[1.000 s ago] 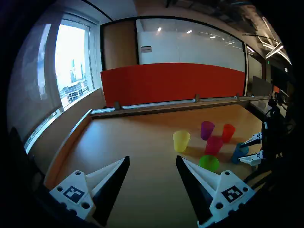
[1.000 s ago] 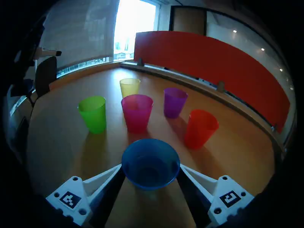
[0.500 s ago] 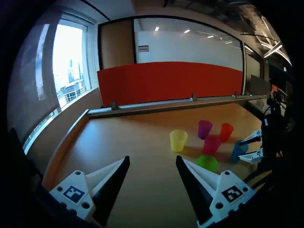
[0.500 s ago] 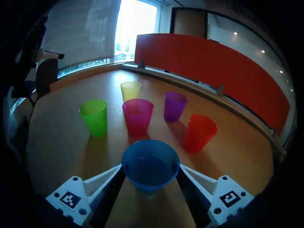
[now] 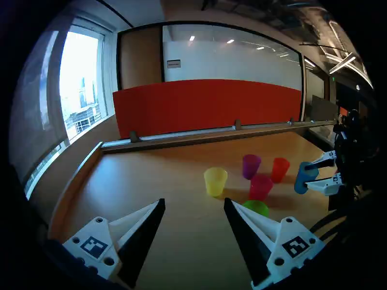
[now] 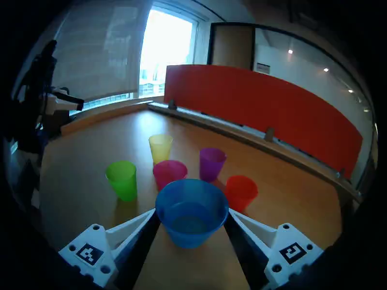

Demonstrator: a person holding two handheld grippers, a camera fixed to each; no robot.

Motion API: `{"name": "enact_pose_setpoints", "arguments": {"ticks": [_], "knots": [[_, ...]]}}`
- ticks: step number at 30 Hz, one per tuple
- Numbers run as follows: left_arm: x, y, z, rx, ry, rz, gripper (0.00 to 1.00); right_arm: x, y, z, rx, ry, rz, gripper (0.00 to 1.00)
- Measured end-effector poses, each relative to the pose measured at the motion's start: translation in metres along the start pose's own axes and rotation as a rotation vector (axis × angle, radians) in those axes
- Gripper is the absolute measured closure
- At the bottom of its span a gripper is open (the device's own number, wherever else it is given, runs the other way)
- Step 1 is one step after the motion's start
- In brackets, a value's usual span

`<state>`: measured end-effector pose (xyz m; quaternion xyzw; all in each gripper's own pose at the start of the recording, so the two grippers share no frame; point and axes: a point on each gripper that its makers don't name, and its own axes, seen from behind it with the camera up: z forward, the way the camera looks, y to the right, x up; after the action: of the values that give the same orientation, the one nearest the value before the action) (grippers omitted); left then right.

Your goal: Pour water

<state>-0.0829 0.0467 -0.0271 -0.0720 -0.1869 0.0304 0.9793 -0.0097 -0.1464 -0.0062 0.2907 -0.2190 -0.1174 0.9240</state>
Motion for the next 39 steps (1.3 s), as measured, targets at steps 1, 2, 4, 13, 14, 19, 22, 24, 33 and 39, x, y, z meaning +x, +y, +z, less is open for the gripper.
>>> {"name": "enact_pose_setpoints", "arguments": {"ticks": [1, 2, 4, 13, 14, 19, 22, 24, 33, 39], "knots": [[0.0, 0.003, 0.002, -0.007, 0.002, 0.001, 0.1, 0.006, 0.001, -0.003, -0.005, 0.008, 0.001, 0.09], [0.0, 0.006, 0.004, -0.014, 0.003, 0.002, 0.1, 0.012, 0.002, -0.006, -0.011, 0.018, 0.001, 0.09], [-0.001, 0.012, 0.007, -0.029, 0.008, 0.006, 0.1, 0.022, 0.004, -0.012, -0.021, 0.032, 0.003, 0.09], [-0.009, 0.042, 0.025, -0.108, 0.014, 0.051, 0.1, 0.056, 0.011, -0.038, -0.067, 0.067, 0.031, 0.09], [-0.011, 0.045, 0.027, -0.118, 0.012, 0.054, 0.1, 0.059, 0.011, -0.041, -0.071, 0.068, 0.036, 0.09], [-0.022, 0.062, 0.036, -0.169, -0.001, 0.082, 0.1, 0.068, 0.012, -0.053, -0.089, 0.073, 0.04, 0.09], [-0.032, 0.073, 0.041, -0.201, -0.011, 0.11, 0.1, 0.072, 0.011, -0.058, -0.097, 0.073, 0.036, 0.09], [-0.039, 0.08, 0.044, -0.221, -0.02, 0.131, 0.1, 0.075, 0.01, -0.062, -0.102, 0.073, 0.034, 0.09], [-0.074, 0.113, 0.059, -0.332, -0.084, 0.18, 0.1, 0.081, 0.006, -0.077, -0.118, 0.069, 0.035, 0.09], [-0.091, 0.121, 0.071, -0.357, -0.105, 0.238, 0.1, 0.08, 0.006, -0.087, -0.14, 0.061, 0.038, 0.09]]}}
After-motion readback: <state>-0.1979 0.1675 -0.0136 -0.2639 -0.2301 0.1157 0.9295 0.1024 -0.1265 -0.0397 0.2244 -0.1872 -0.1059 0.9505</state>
